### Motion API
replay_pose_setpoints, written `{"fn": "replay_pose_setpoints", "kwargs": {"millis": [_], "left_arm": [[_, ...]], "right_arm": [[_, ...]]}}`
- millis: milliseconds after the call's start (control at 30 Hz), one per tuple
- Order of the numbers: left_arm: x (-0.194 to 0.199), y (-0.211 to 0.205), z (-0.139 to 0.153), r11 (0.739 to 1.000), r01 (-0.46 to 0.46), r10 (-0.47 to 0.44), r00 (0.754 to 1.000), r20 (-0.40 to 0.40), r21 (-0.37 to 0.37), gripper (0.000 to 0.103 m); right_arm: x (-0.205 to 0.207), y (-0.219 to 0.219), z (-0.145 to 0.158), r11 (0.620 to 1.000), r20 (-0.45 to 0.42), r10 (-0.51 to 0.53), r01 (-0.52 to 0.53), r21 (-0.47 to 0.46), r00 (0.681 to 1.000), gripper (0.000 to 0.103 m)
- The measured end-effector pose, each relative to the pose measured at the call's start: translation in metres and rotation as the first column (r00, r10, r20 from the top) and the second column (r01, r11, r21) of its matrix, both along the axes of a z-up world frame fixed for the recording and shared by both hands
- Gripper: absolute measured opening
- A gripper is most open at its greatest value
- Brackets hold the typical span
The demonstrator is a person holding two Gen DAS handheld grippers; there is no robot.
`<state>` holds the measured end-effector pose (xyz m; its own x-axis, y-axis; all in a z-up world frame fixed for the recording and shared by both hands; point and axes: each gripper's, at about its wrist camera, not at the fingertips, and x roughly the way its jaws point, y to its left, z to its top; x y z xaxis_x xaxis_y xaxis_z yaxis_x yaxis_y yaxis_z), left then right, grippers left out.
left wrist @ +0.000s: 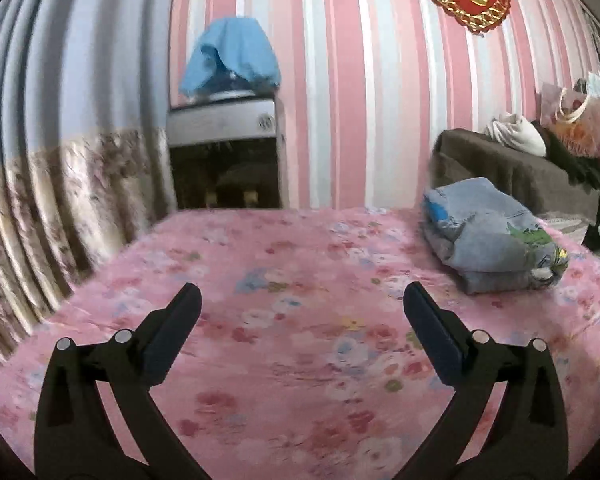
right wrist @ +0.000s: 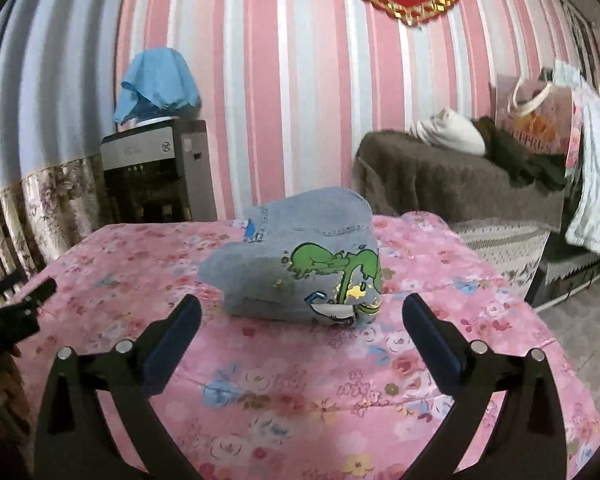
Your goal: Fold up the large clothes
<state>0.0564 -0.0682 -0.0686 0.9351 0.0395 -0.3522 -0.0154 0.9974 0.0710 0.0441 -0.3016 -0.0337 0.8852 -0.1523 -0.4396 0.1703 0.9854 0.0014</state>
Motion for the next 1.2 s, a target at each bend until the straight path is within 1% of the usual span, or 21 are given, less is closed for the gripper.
{"fn": "replay_pose_setpoints", "kwargs": {"millis": [67,100,133,167,233,300,333,433,533,633,800,967,1200], "left_arm": [[-0.009,0.002,0.003,1.000,-0.006,0.005,0.999,0.048,0.013,0.100],[-0.010,0.003,0.004,1.000,-0.007,0.006,0.998,0.058,0.013,0.100],[-0.011,0.004,0.005,1.000,-0.002,0.002,0.998,0.060,0.001,0.100],[-0.011,0.006,0.004,1.000,0.009,-0.008,0.998,0.066,-0.026,0.100],[-0.011,0.003,0.003,0.999,0.023,-0.021,0.998,0.061,-0.036,0.100],[-0.015,0.000,-0.002,1.000,0.008,-0.007,0.995,0.095,-0.014,0.100],[-0.015,-0.001,-0.004,1.000,0.003,-0.003,0.995,0.099,-0.003,0.100],[-0.010,-0.002,-0.011,1.000,0.016,-0.015,0.997,0.073,-0.012,0.100],[-0.010,0.005,-0.012,0.999,0.007,-0.003,0.997,0.079,-0.045,0.100],[-0.004,0.007,-0.015,0.998,0.000,0.003,0.999,0.049,-0.055,0.100],[-0.004,0.003,-0.016,1.000,0.005,-0.003,0.999,0.050,-0.027,0.100],[-0.003,0.002,-0.017,1.000,0.002,-0.001,1.000,0.030,-0.029,0.100],[-0.002,0.003,-0.016,1.000,0.002,-0.001,0.999,0.034,-0.031,0.100]], "right_arm": [[-0.003,0.007,-0.003,1.000,0.021,0.006,-0.005,-0.023,1.000,0.101],[-0.002,0.010,-0.004,1.000,0.018,0.006,-0.006,-0.028,1.000,0.101],[-0.001,0.012,-0.005,1.000,0.015,0.011,-0.010,-0.029,1.000,0.101],[-0.001,0.014,-0.006,1.000,0.019,0.018,-0.017,-0.024,1.000,0.101],[-0.004,0.017,-0.008,1.000,0.036,0.021,-0.020,-0.020,0.999,0.101],[-0.005,0.018,-0.014,0.999,0.053,0.025,-0.024,-0.024,0.998,0.101],[-0.006,0.019,-0.017,0.999,0.060,0.024,-0.022,-0.034,0.998,0.101],[-0.007,0.019,-0.025,0.998,0.084,0.014,-0.009,-0.062,0.996,0.101],[-0.008,0.017,-0.031,0.999,0.097,0.002,0.003,-0.049,0.995,0.101],[-0.008,0.012,-0.033,1.000,0.101,-0.008,0.010,-0.023,0.995,0.101],[-0.007,0.004,-0.035,0.999,0.091,-0.053,0.053,0.005,0.994,0.101],[-0.003,0.007,-0.037,0.999,0.072,-0.042,0.043,-0.011,0.997,0.101],[-0.005,0.006,-0.037,0.999,0.076,-0.043,0.044,-0.010,0.996,0.101]]}}
